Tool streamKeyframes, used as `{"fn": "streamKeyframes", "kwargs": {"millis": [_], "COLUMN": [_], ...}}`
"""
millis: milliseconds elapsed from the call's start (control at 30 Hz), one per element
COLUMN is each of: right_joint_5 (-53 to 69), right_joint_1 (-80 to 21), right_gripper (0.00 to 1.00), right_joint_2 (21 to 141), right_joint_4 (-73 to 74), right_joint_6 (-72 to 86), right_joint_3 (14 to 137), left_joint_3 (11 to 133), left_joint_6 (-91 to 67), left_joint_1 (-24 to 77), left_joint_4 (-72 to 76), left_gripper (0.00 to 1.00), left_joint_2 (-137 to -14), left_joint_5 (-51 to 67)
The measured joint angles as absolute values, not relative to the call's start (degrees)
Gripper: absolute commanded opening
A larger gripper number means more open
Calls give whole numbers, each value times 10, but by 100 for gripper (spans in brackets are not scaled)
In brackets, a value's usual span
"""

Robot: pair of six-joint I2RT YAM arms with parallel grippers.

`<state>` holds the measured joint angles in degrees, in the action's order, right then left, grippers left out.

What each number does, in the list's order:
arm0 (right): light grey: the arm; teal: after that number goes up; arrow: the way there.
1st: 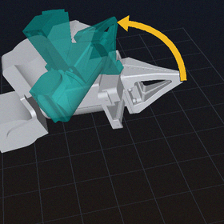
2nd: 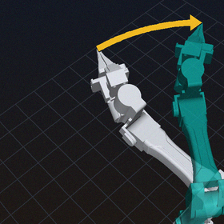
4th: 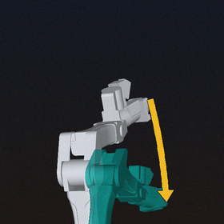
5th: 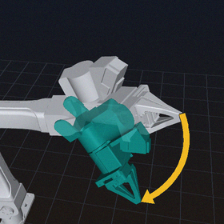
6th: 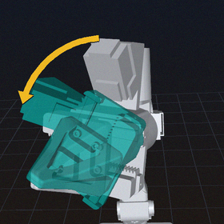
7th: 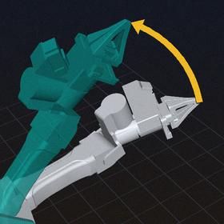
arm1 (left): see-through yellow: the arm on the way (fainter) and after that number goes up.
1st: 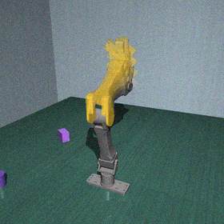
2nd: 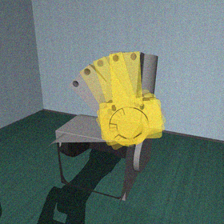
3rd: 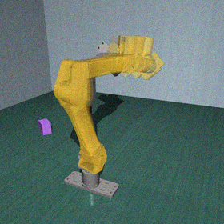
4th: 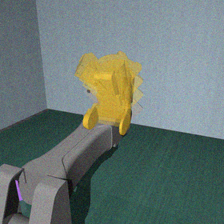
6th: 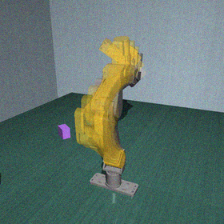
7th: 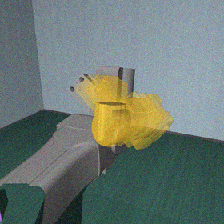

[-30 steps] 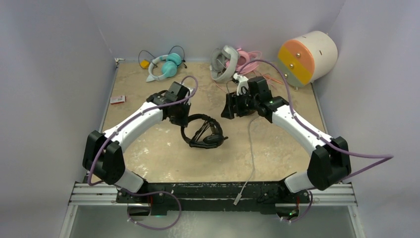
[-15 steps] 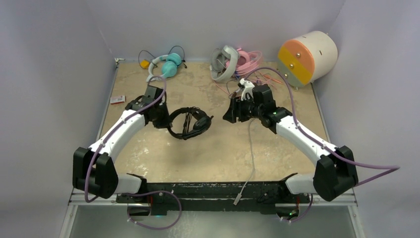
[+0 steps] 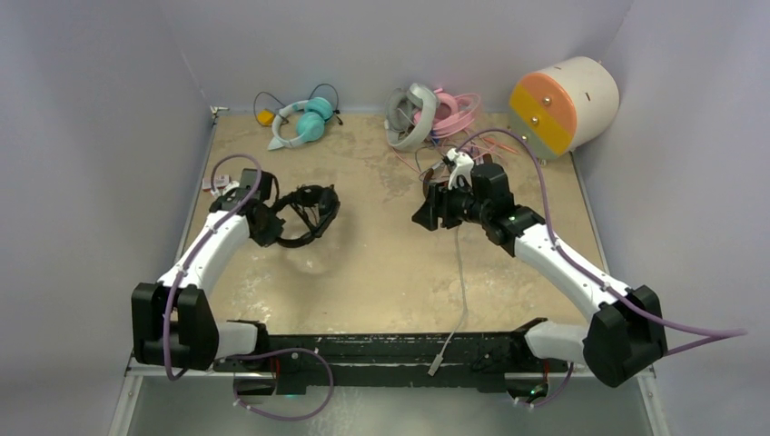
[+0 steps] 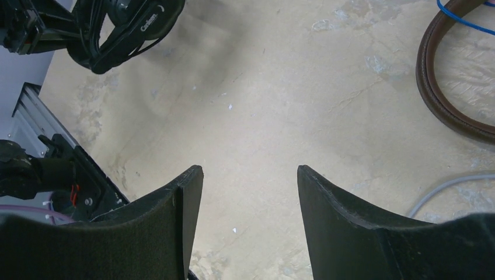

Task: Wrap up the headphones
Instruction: Place the headphones at the corner of the board.

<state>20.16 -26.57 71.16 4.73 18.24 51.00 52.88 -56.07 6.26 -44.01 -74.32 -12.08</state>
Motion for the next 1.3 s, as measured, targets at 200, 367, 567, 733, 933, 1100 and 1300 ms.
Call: {"fn": "streamKeyframes", "kwargs": {"millis": [200,367,567,733,933,1100,1300], "right_joint_5": [199,200,200,200,200,201,201], "right_joint_1": [-266,-265,-266,-266,-266,-266,-266], "right_gripper": [63,63,62,62,62,62,62], "right_joint_2": [691,689,689,689,690,691,689], "right_joint_4": [39,35,24,14,-8,-9,-8], "right_joint_6": [184,184,185,187,193,196,199], "right_joint_3": [494,494,488,482,475,475,472], "left_joint_3": [497,497,472,456,425,408,398], "left_joint_6": [-658,-740,-789,-801,-804,-795,-769], "left_joint_1": [40,23,3,-32,-90,-162,-187], "left_joint_4": [-470,-510,-521,-515,-504,-474,-418], "left_gripper": [0,0,2,2,2,19,47], "left_joint_2": [-725,-701,-665,-665,-668,-678,-681], "left_joint_5": [-171,-235,-268,-266,-257,-227,-189]}}
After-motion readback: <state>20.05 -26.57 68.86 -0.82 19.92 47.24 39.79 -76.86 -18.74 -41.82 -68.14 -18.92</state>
